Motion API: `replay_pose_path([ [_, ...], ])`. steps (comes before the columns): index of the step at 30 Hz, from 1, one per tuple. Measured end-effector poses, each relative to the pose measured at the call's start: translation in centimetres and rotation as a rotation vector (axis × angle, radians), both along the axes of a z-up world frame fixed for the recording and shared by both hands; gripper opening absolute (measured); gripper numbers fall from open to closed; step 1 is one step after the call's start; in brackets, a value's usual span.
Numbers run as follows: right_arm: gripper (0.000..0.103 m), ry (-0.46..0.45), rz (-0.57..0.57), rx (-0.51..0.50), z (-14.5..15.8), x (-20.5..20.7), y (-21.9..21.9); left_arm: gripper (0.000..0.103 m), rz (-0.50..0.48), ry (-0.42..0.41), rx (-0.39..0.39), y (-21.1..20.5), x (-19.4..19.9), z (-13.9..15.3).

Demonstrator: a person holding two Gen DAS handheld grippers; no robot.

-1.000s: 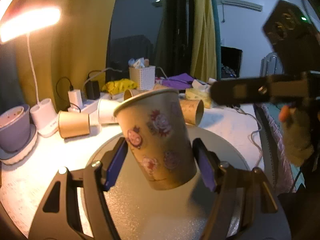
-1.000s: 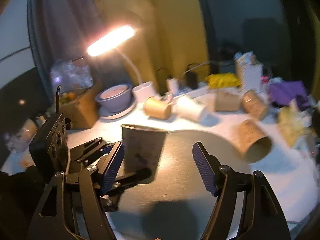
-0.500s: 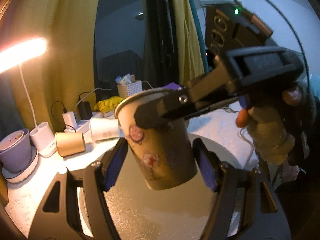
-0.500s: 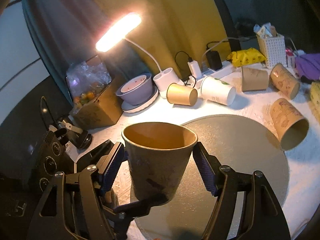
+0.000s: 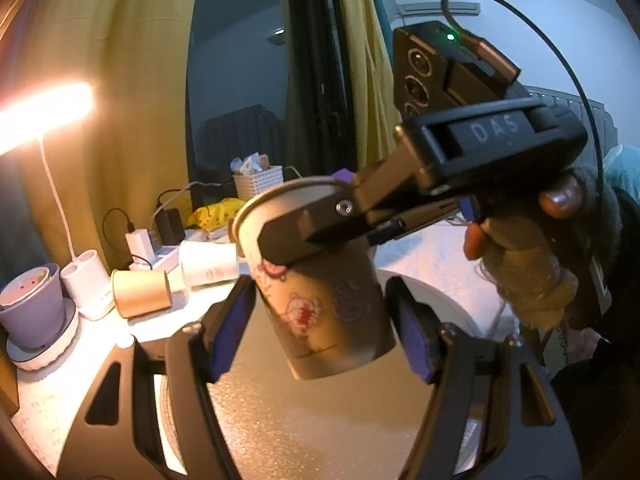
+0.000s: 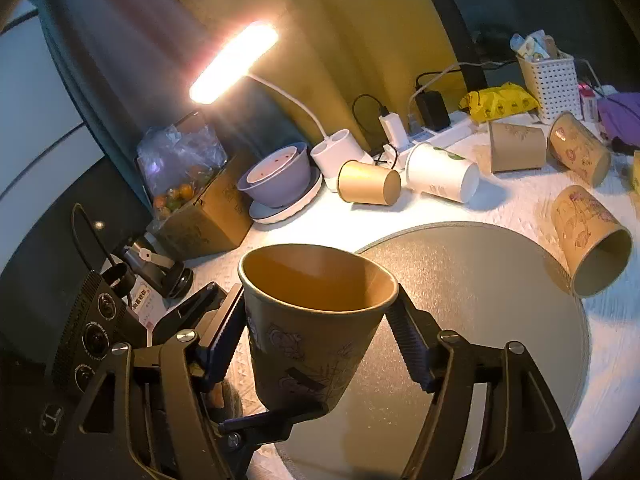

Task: Flip cup upright
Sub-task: 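Rotate the held cup upright with the left tool while the right tool grasps it, then open the left tool and lower the upright cup onto the mat with the right tool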

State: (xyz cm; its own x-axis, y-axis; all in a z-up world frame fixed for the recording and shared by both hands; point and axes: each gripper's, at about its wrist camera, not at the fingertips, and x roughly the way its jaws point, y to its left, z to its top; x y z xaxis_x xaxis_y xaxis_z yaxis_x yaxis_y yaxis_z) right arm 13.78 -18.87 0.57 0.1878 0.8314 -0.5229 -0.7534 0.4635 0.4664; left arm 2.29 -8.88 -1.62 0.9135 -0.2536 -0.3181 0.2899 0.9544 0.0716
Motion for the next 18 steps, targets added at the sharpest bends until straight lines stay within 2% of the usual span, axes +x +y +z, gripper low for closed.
replay_pose_path([
  [4, 0.072, -0.026, -0.016, -0.018, 0.1, -0.1, 0.3, 0.071, 0.006, 0.016, 0.006, -0.1, 0.1, -0.1],
  [7, 0.072, -0.070, -0.051, -0.032, 0.5, -0.2, 0.3, 0.080, 0.002, 0.035, 0.005, -0.2, 0.2, -0.2],
  [8, 0.072, -0.100, -0.075, -0.043, 0.8, -0.2, 0.3, 0.083, 0.001, 0.038, 0.002, -0.1, 0.3, -0.2],
  [14, 0.072, -0.296, -0.230, -0.147, 1.8, -0.1, 0.3, 0.083, 0.022, 0.118, -0.058, 1.0, 1.5, -0.6],
  [18, 0.072, -0.360, -0.276, -0.186, 1.6, 0.4, 0.4, 0.083, 0.084, 0.188, -0.119, 2.7, 2.6, -1.1],
])
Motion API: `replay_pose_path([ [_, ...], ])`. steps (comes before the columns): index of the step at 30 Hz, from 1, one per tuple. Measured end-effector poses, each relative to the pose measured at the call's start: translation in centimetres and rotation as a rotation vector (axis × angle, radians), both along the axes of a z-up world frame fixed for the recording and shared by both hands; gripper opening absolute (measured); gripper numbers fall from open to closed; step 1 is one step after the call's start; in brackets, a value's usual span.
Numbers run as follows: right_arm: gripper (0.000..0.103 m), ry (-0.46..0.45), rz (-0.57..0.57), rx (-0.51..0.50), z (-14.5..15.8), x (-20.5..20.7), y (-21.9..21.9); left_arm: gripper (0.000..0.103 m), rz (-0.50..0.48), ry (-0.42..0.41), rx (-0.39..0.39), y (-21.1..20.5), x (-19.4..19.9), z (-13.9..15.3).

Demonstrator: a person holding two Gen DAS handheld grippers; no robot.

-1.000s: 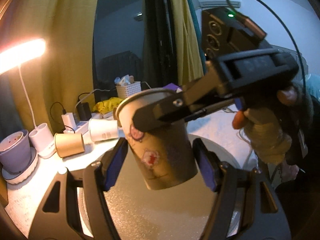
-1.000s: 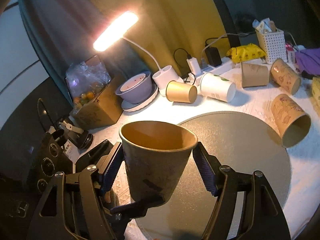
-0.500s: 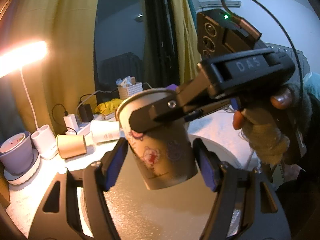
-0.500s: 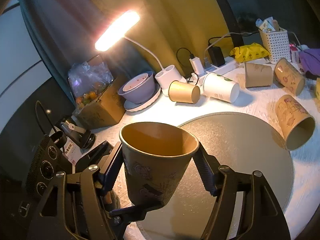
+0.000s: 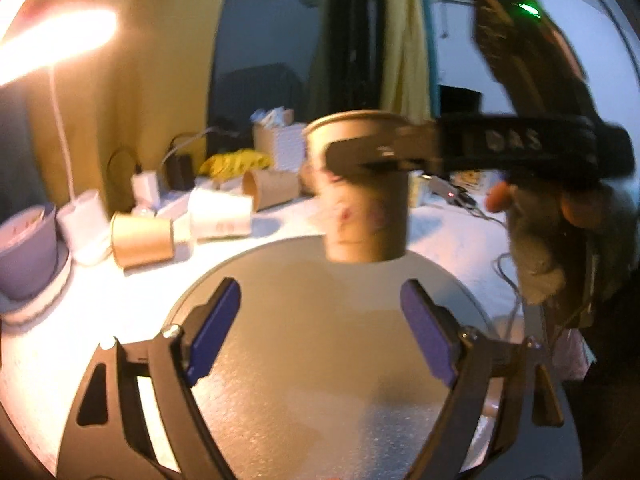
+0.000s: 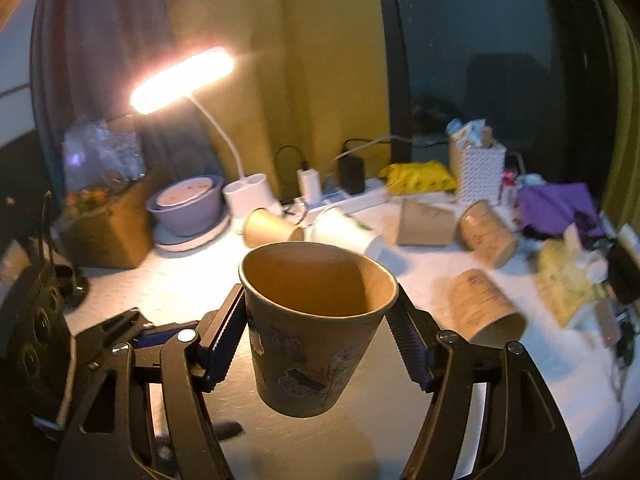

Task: Flip cup upright
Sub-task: 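Open the left tool and lower the upright cup onto the mat with the right tool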

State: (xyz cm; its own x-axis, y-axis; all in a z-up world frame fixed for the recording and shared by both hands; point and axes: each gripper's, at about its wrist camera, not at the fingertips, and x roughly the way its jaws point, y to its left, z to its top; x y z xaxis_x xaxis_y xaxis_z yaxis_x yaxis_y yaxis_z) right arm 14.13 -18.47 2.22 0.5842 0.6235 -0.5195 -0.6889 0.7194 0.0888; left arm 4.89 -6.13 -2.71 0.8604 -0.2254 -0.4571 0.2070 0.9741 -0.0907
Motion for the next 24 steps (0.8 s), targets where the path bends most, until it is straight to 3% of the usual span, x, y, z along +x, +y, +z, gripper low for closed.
replay_pose_path([
  [4, 0.072, -0.051, -0.026, -0.035, -0.5, 0.3, 0.7, 0.083, 0.092, 0.049, -0.041, 1.9, 0.8, -0.5],
  [7, 0.072, -0.074, -0.031, -0.055, -1.3, 0.3, 1.6, 0.083, 0.167, 0.090, -0.117, 4.2, 1.5, -0.8],
  [14, 0.072, -0.082, -0.027, -0.100, -3.7, 1.2, 4.1, 0.083, 0.355, 0.152, -0.238, 8.8, 1.7, -1.8],
  [19, 0.072, -0.085, -0.014, -0.122, -4.8, 1.5, 5.5, 0.083, 0.425, 0.182, -0.288, 10.6, 1.8, -2.4],
  [24, 0.072, -0.075, -0.002, -0.144, -5.7, 1.6, 6.2, 0.083, 0.444, 0.179, -0.286, 10.7, 1.7, -2.4],
])
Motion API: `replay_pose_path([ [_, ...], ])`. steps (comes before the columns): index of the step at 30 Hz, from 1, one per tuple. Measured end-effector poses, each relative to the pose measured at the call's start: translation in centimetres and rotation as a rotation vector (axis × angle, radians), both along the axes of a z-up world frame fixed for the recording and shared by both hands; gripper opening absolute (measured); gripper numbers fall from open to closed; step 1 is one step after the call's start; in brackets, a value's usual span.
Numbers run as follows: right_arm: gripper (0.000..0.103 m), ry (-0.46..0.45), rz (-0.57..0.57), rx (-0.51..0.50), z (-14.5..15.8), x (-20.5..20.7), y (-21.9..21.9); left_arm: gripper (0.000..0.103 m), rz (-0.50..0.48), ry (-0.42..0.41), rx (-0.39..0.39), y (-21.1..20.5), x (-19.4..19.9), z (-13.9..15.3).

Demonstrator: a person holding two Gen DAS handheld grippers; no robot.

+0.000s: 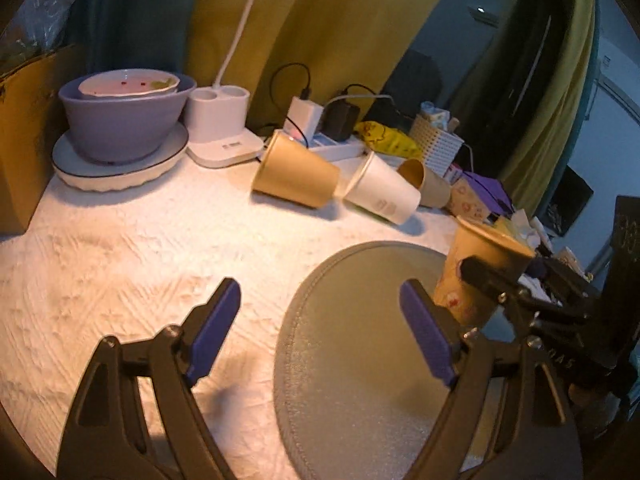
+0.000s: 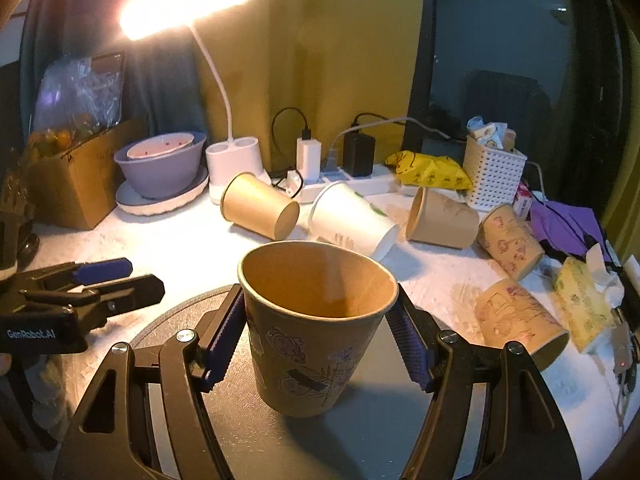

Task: Flip cup upright
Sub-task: 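Open the left tool and lower the upright cup onto the mat with the right tool, then open the right tool and pull it back from the upright cup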

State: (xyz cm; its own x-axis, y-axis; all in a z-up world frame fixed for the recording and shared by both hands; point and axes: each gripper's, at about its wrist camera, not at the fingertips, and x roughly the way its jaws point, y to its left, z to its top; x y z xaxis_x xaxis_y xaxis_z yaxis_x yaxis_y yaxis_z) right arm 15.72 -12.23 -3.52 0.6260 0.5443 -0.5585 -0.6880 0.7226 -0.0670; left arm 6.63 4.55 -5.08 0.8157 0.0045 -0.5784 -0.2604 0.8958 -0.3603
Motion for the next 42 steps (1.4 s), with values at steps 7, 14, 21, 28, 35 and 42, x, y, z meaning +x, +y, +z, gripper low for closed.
replay_pose_path([
  [7, 0.072, 0.043, -0.002, -0.017, -0.7, 0.3, 0.0, 0.083, 0.007, 0.003, 0.016, -0.1, 0.1, 0.0],
  [14, 0.072, 0.094, 0.011, -0.033, -1.2, 0.1, -0.1, 0.083, 0.004, 0.003, 0.027, -0.2, 0.2, -0.1],
  [21, 0.072, 0.096, 0.010, -0.038, -1.1, -0.4, -0.7, 0.083, -0.006, -0.005, 0.050, -0.6, 0.1, 0.0],
  [28, 0.072, 0.096, 0.006, -0.038, -1.0, -0.8, -1.3, 0.083, -0.018, -0.012, 0.071, -1.2, 0.0, 0.2],
  [35, 0.072, 0.104, -0.005, -0.029, -0.8, -2.0, -2.6, 0.083, -0.037, -0.043, 0.113, -2.2, -0.5, 0.7],
  [42, 0.072, 0.098, -0.039, -0.018, -0.1, -3.4, -4.6, 0.083, -0.090, -0.097, 0.165, -4.1, -1.3, 1.6],
])
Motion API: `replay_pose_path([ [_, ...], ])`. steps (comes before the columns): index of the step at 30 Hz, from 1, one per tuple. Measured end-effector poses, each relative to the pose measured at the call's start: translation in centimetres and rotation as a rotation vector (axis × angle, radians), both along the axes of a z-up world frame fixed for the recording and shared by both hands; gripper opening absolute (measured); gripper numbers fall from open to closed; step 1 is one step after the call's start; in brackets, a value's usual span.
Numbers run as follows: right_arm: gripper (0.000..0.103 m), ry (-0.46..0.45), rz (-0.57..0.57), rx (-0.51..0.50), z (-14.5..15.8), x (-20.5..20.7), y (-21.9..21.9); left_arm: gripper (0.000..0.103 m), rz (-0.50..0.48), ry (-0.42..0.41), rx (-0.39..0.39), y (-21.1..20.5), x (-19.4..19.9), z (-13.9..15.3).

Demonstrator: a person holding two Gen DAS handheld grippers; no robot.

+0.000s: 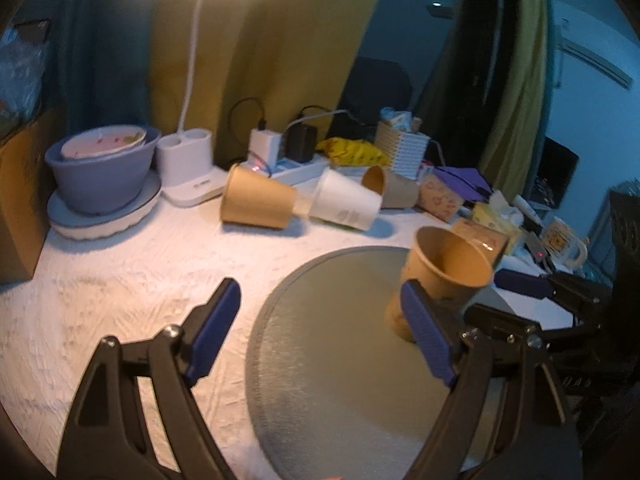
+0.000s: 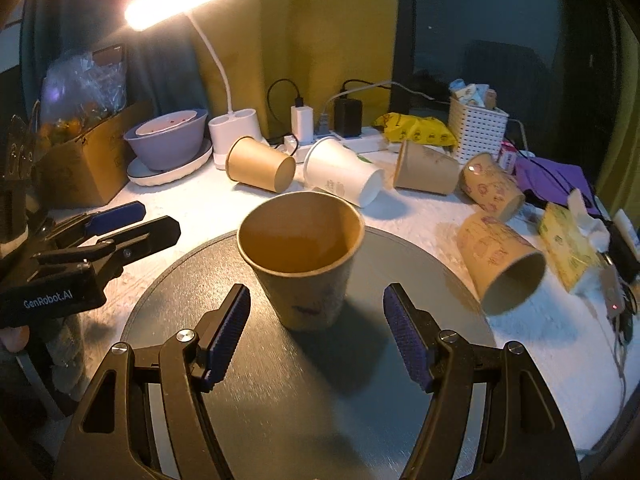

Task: Flip cup upright
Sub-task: 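Open the right tool and pull it back from the upright cup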

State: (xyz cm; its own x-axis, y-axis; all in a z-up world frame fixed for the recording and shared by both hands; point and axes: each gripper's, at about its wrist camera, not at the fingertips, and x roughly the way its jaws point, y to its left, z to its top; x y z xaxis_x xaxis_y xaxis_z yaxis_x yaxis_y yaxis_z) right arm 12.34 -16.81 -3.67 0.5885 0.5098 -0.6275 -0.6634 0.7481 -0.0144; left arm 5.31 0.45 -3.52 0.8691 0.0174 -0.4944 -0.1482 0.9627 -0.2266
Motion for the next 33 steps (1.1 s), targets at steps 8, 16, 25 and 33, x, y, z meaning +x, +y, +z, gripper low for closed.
replay_pose_path([
  [8, 0.072, -0.033, -0.026, 0.054, 1.1, -1.9, -2.7, 0.083, -0.069, -0.097, 0.097, -2.8, -1.3, 1.2],
  [16, 0.072, -0.120, -0.047, 0.104, 3.5, -3.5, -4.5, 0.083, -0.113, -0.192, 0.141, -4.3, -2.8, 2.4],
  [25, 0.072, -0.200, -0.074, 0.139, 6.0, -4.7, -5.8, 0.083, -0.119, -0.284, 0.158, -4.7, -4.4, 4.2],
  [33, 0.074, -0.263, -0.079, 0.142, 7.3, -6.0, -5.9, 0.091, -0.139, -0.367, 0.129, -4.2, -6.0, 5.6],
])
